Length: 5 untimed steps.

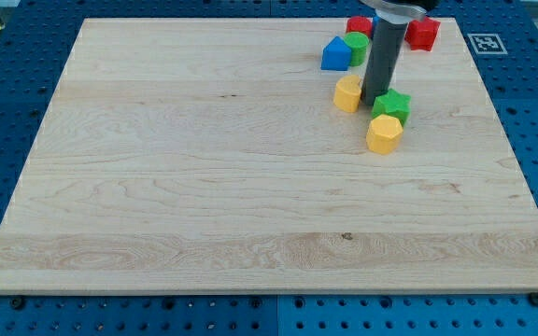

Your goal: Place the yellow heart top of the green star

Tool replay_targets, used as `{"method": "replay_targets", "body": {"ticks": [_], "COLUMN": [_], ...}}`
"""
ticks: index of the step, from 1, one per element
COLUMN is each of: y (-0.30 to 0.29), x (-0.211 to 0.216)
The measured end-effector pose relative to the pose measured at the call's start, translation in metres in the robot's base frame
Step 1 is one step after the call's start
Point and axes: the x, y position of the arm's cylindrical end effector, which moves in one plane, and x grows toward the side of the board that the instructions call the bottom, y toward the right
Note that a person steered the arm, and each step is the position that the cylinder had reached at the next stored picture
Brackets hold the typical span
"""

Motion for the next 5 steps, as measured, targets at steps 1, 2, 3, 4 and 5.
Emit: {"method": "replay_targets", "body": {"ticks": [1,2,3,4,5], "y": [0.016,0.026,0.011,-0.029,-0.091], "x": [-0.012,-0.036,-0.036,-0.052,-0.054]}}
